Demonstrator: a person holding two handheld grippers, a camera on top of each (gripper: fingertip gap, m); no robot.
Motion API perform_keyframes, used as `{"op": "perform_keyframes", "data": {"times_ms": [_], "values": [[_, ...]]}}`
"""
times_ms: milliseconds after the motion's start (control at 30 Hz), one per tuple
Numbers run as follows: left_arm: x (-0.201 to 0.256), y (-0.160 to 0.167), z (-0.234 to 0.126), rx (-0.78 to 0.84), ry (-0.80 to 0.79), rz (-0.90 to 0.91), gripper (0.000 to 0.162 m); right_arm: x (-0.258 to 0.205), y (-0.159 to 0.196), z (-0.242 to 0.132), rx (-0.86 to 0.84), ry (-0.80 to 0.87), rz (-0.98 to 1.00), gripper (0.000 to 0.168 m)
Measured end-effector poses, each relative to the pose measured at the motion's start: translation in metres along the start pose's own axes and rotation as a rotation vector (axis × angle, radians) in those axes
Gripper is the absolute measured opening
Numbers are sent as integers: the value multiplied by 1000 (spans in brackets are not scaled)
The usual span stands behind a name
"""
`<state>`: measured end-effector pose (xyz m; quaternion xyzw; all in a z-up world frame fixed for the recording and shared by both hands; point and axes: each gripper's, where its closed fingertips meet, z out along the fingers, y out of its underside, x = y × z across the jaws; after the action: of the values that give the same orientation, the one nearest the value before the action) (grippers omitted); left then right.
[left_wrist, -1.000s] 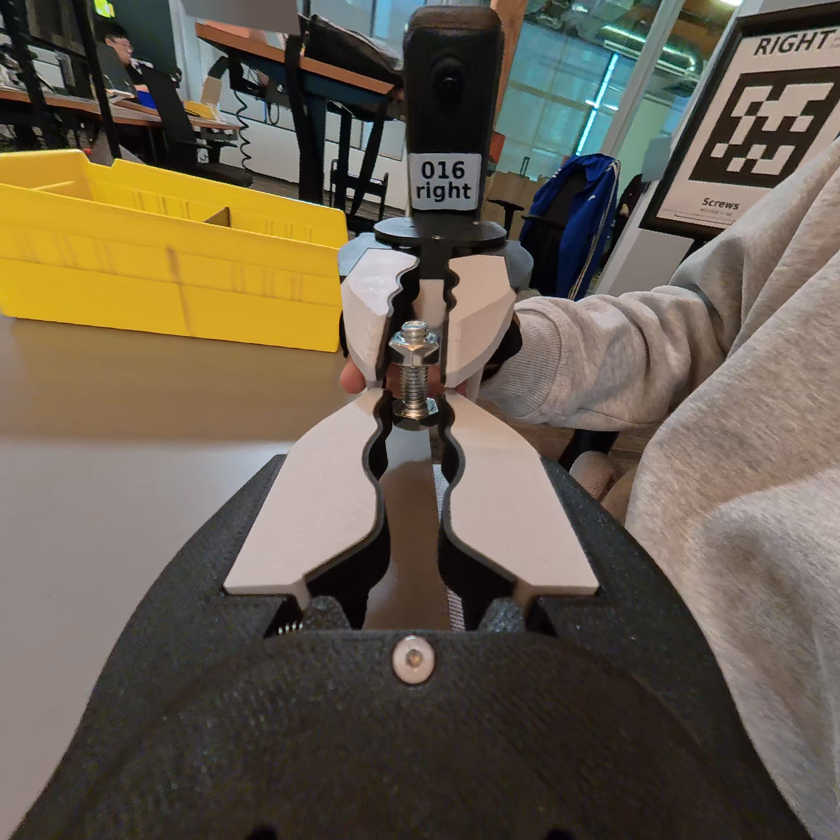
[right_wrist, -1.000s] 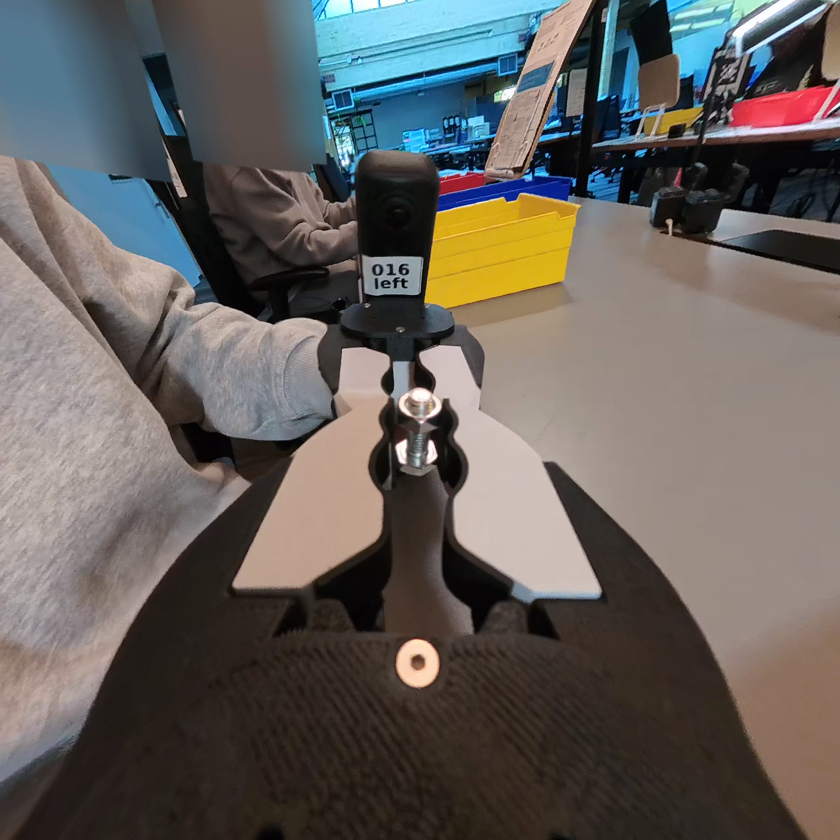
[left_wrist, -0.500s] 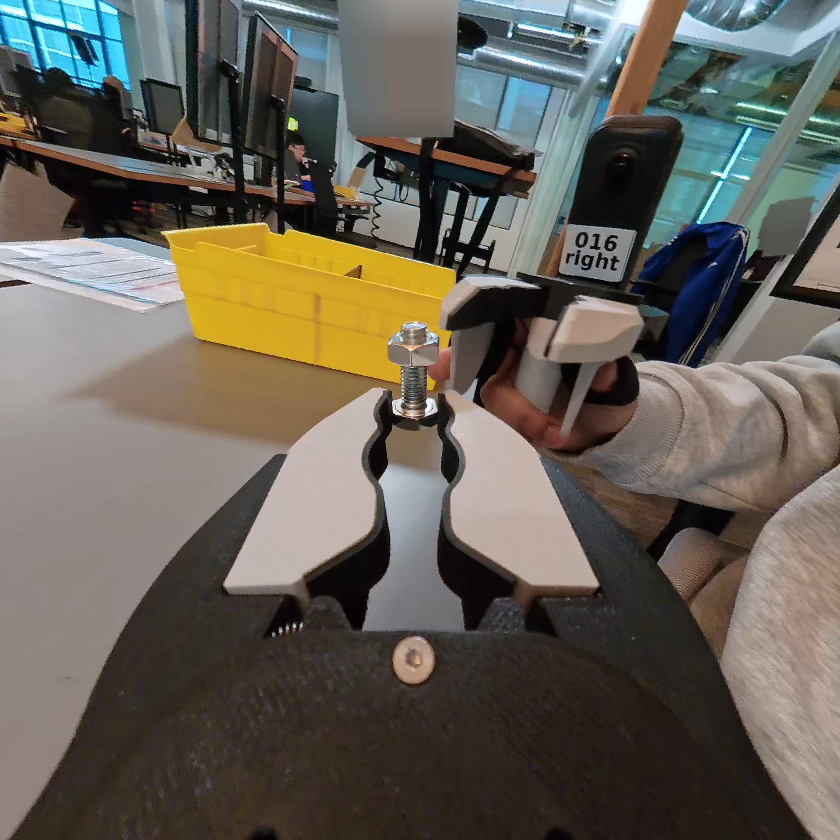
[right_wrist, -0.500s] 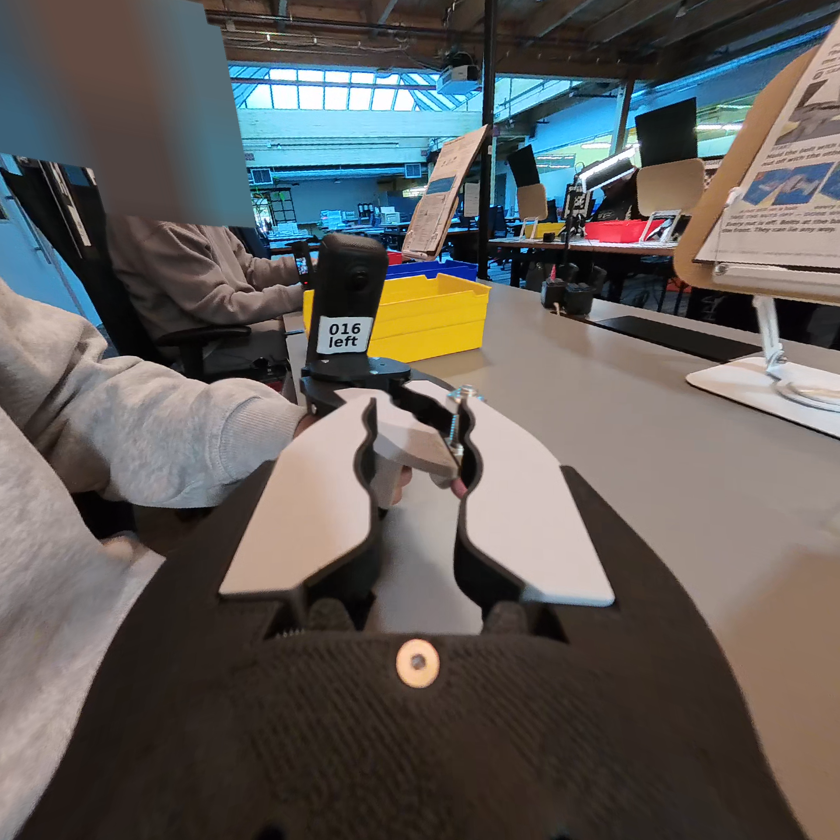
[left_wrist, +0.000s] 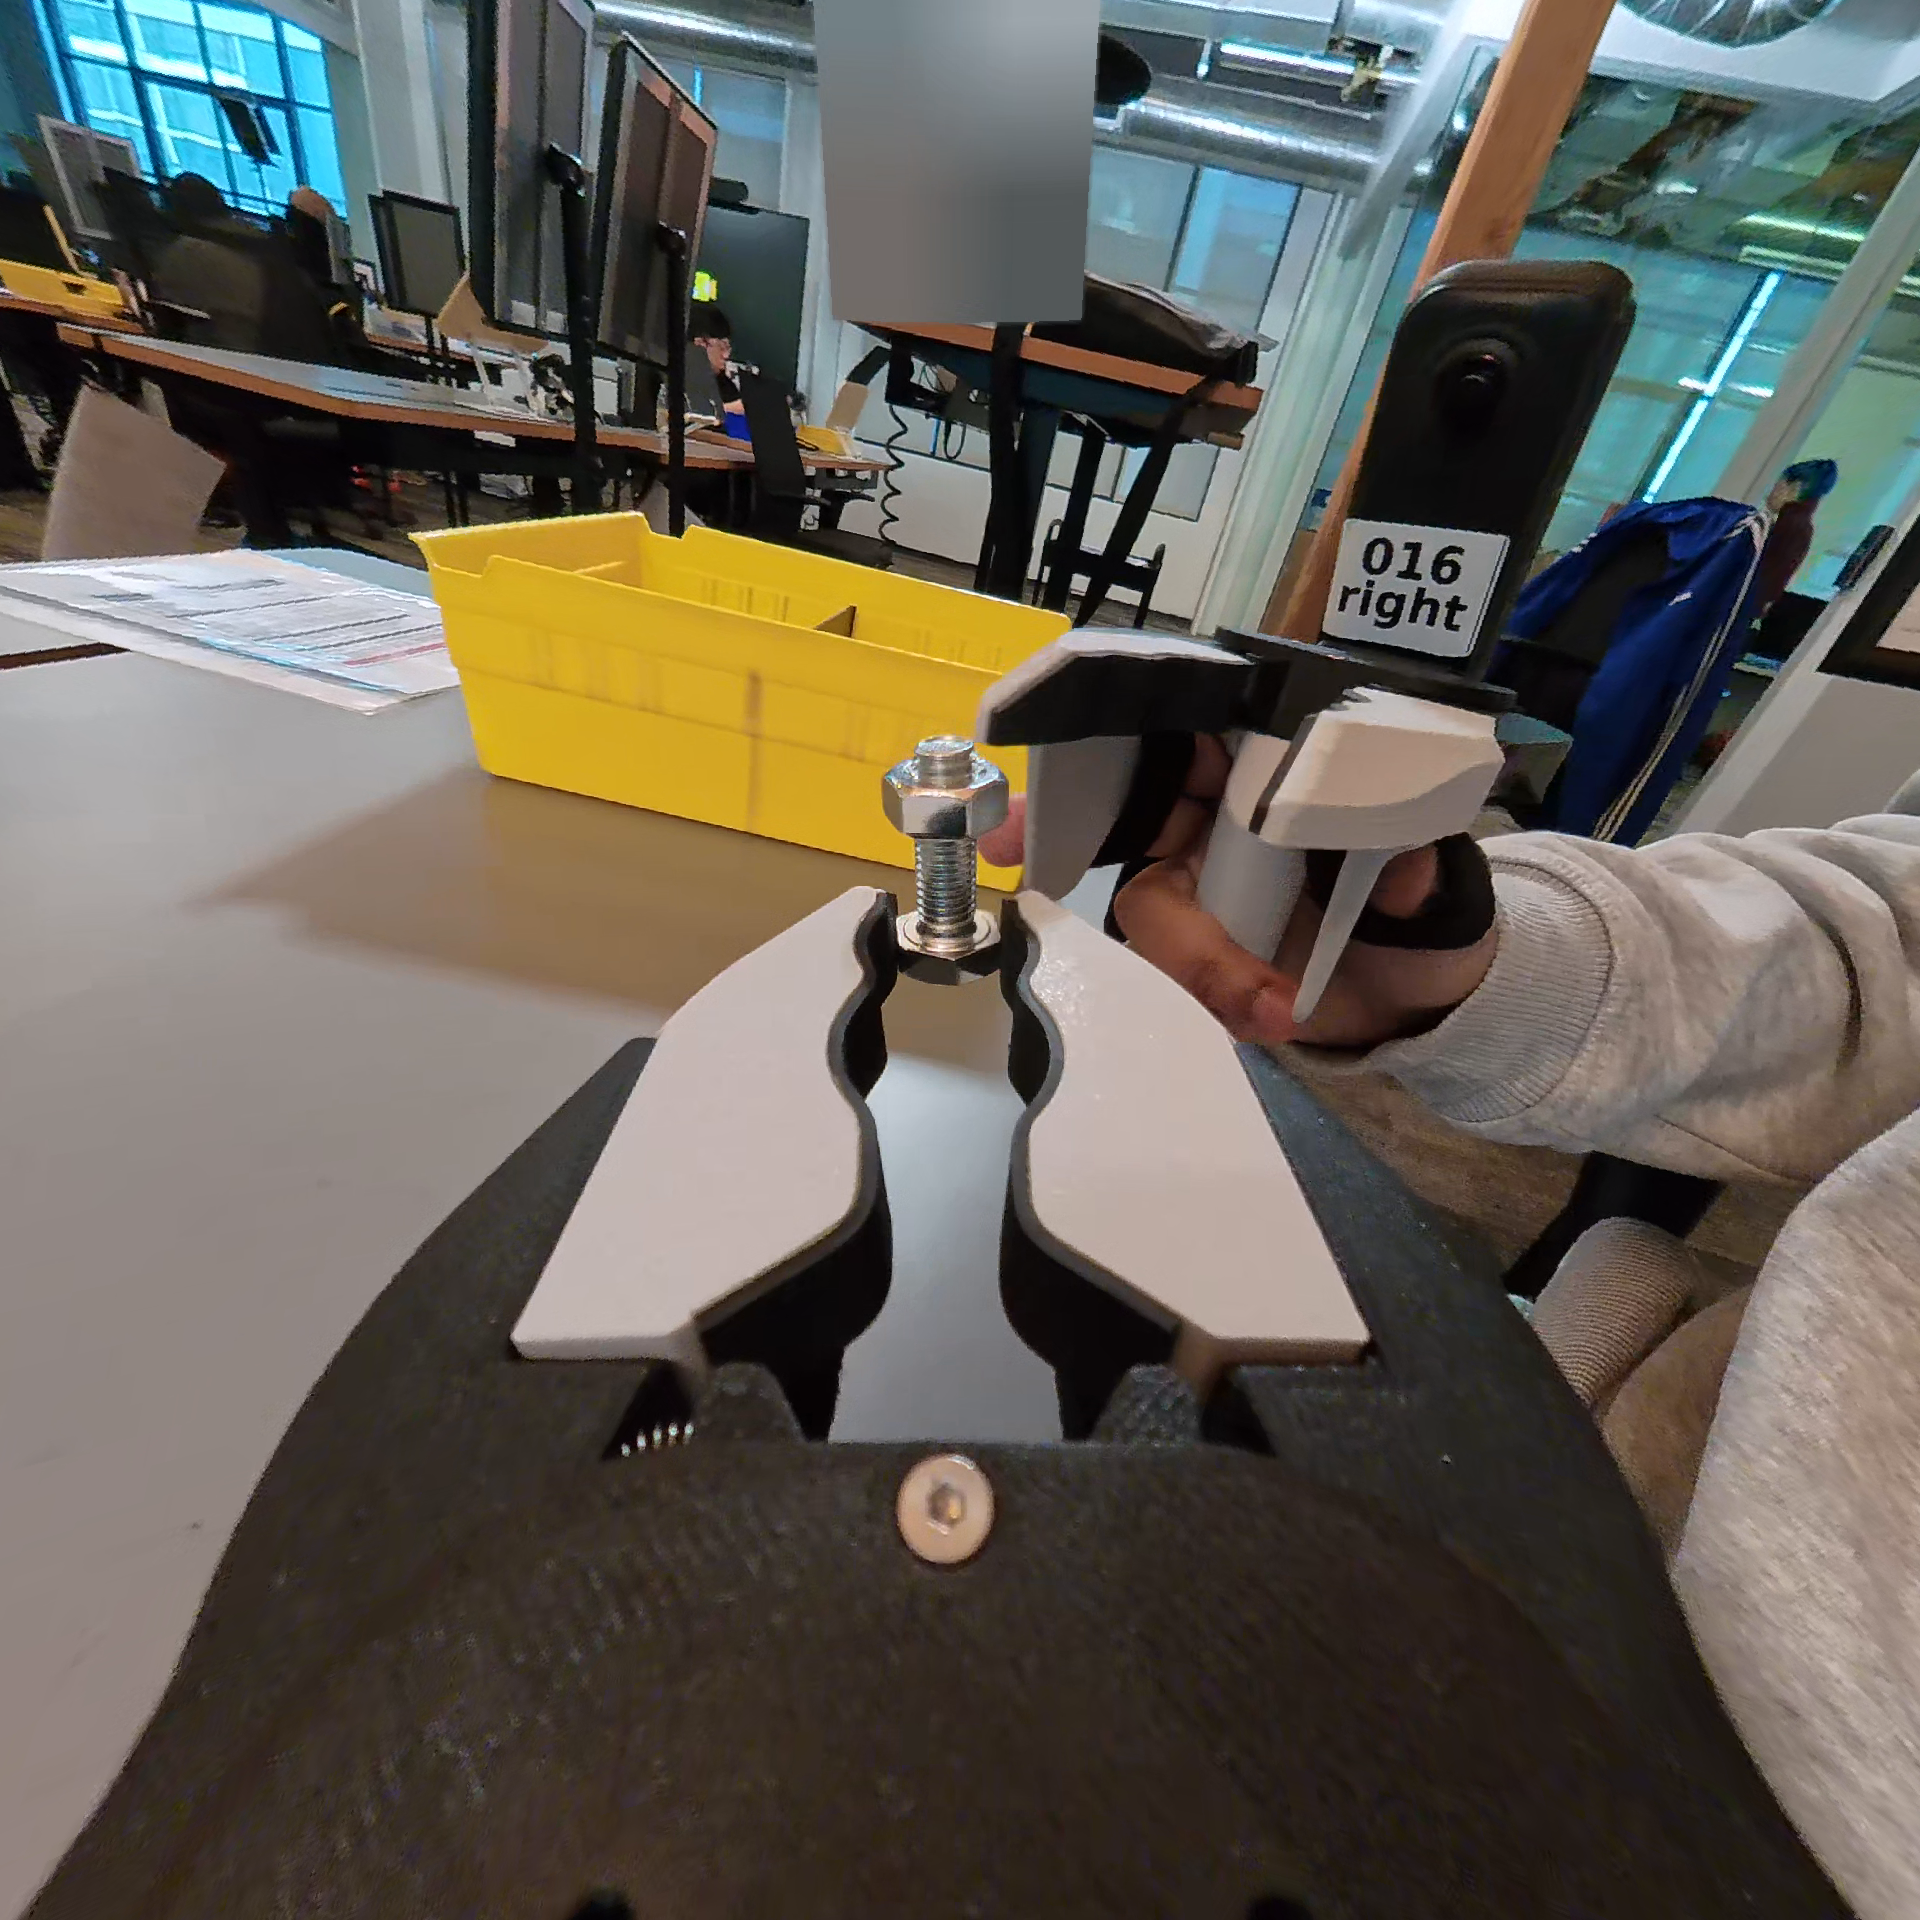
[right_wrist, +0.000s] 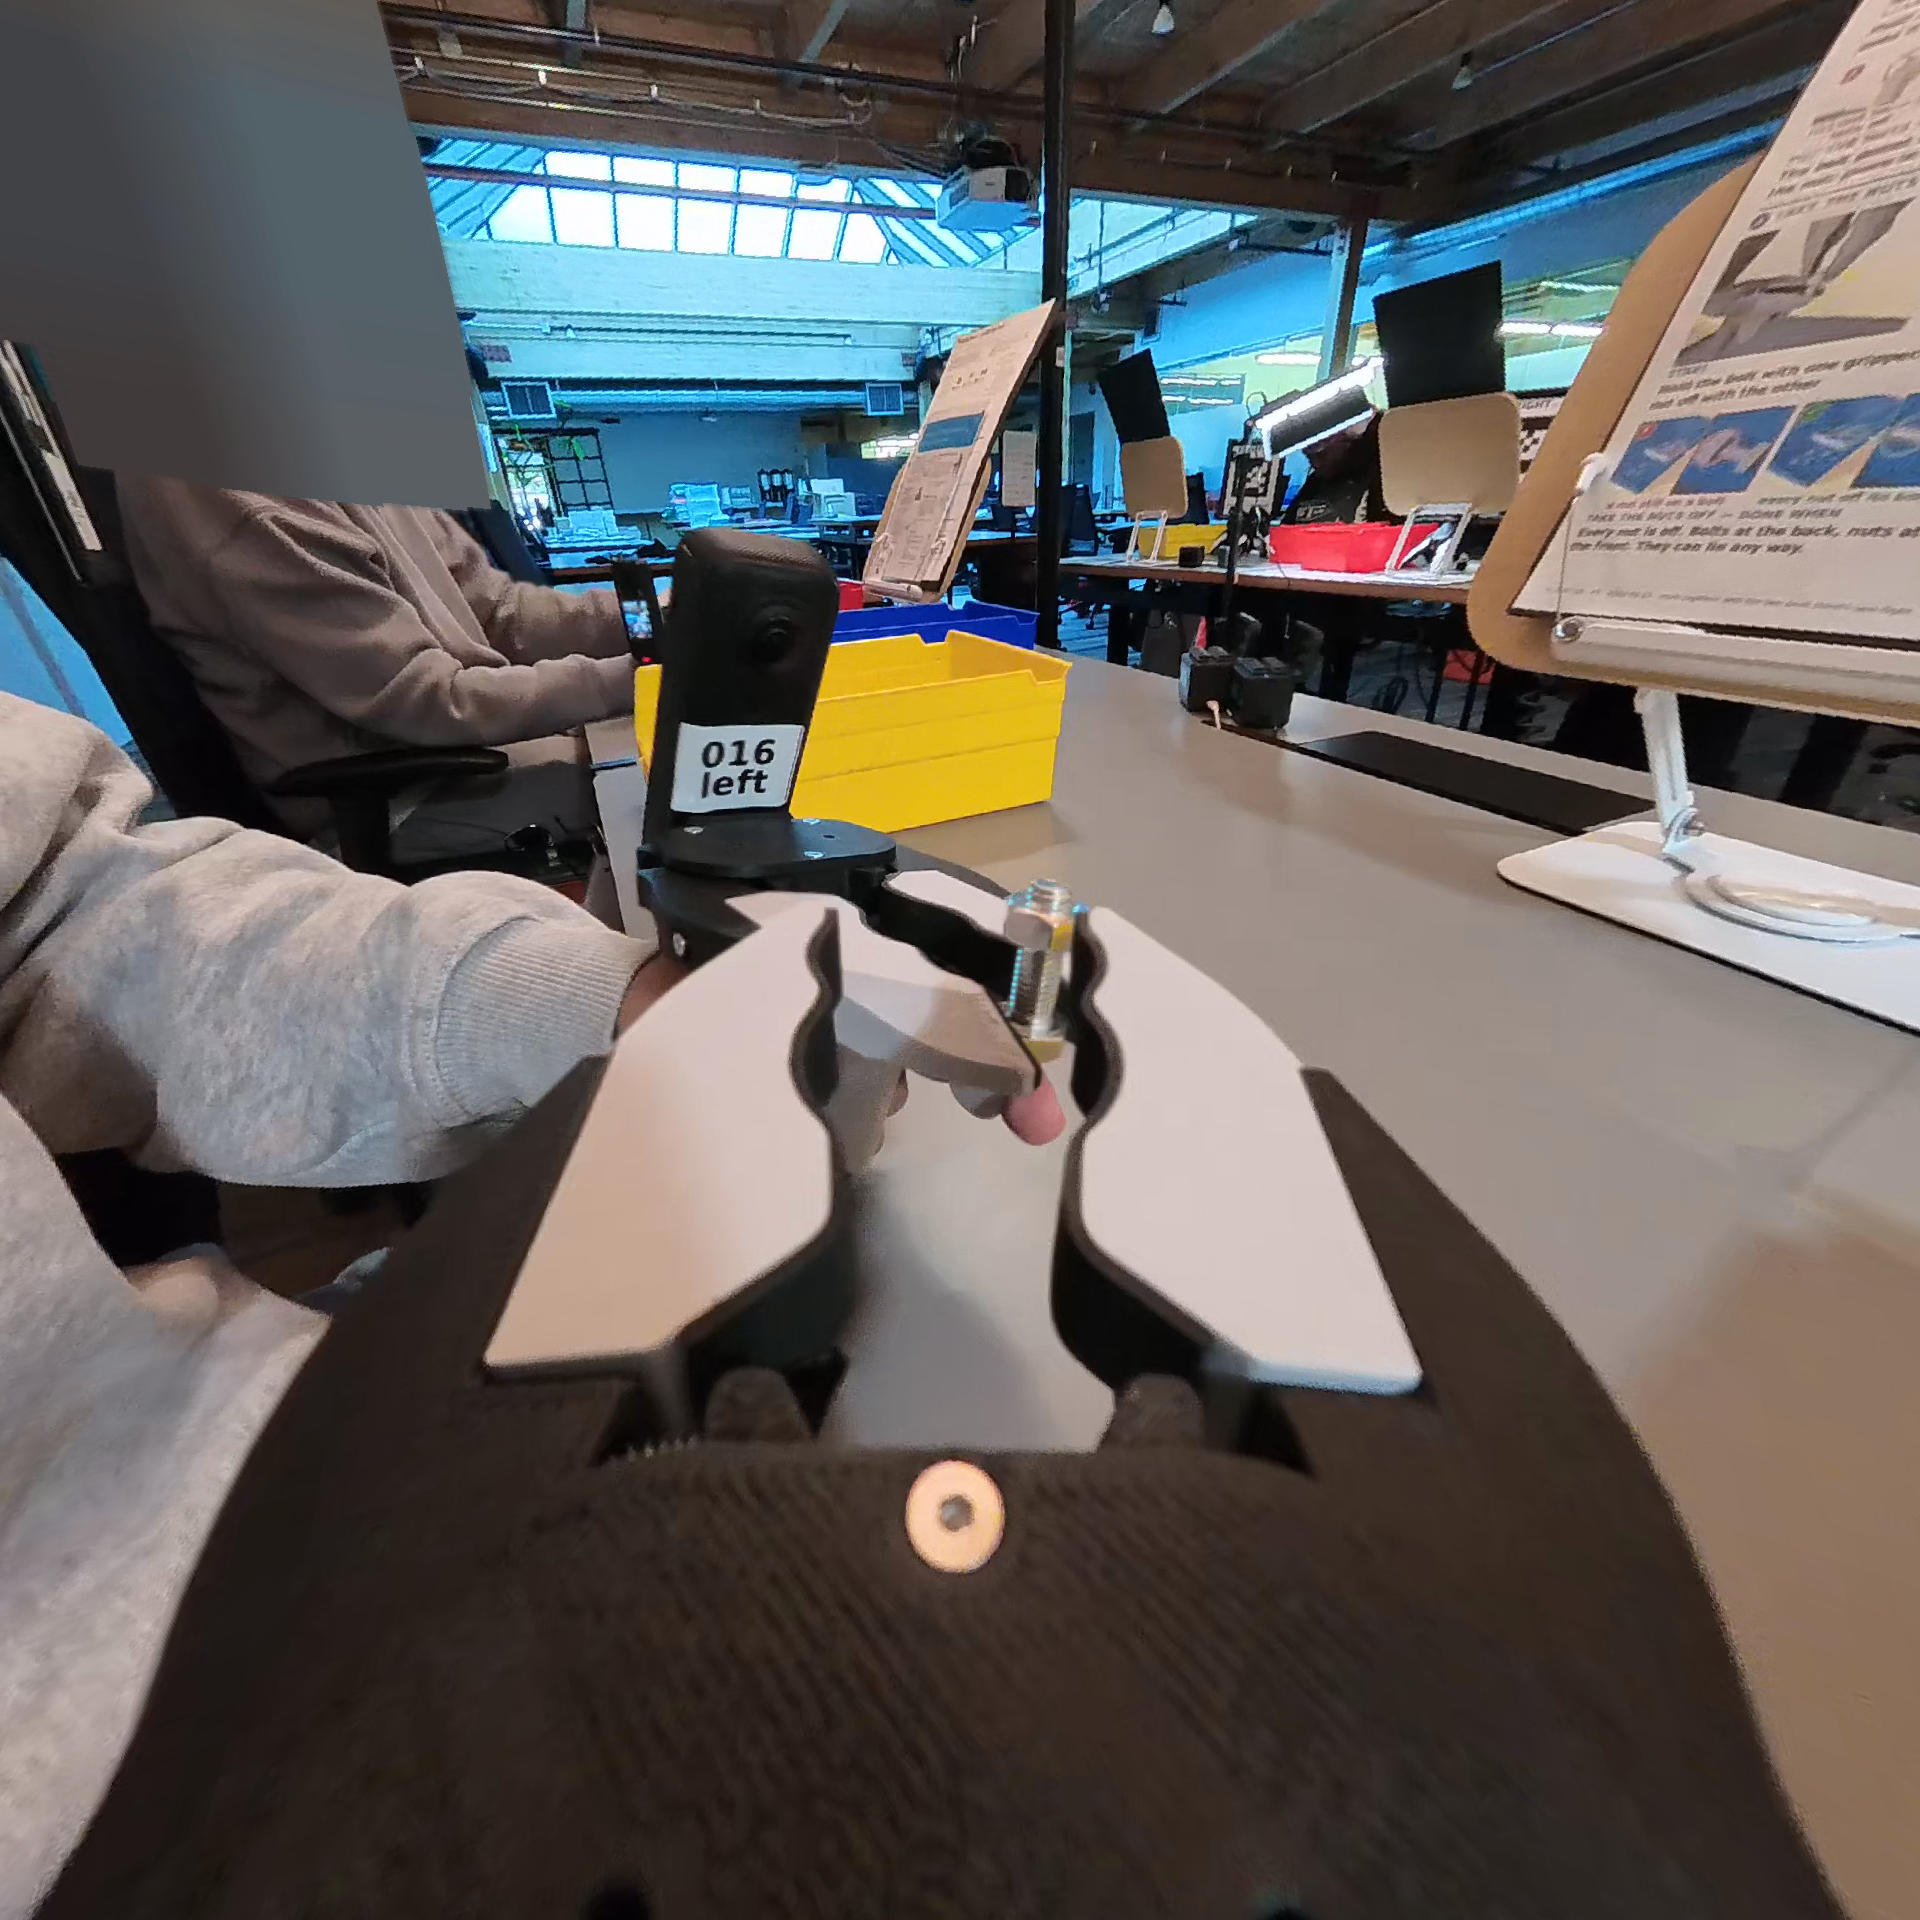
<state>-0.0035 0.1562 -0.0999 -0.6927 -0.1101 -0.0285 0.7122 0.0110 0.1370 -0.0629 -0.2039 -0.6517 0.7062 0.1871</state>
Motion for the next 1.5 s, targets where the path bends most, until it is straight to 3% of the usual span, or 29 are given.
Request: {"op": "perform_keyframes", "data": {"times_ms": [367, 433, 567, 800, 1067, 1333, 1433, 1500], "values": [[18, 4, 3, -30, 80, 59, 20, 7, 5, 0, -21, 26, 30, 41], [17, 3, 3, -22, 75, 59, 20, 11, 4, -2, -18, 39, 37, 35], [14, 1, 1, -10, 68, 46, 20, 23, 4, -9, -30, 89, 36, 8], [16, 3, 2, -21, 73, 54, 20, 11, 6, -2, -32, 28, 48, 29], [13, 1, 0, -12, 63, 52, 20, 16, 7, -7, -45, 55, 29, 4], [17, 4, 2, -25, 75, 59, 20, 9, 7, -2, -39, 23, 44, 27], [15, 3, 2, -24, 68, 58, 20, 11, 7, -4, -44, 31, 40, 19], [14, 2, 1, -19, 66, 55, 20, 16, 7, -7, -42, 51, 46, 4]]}}
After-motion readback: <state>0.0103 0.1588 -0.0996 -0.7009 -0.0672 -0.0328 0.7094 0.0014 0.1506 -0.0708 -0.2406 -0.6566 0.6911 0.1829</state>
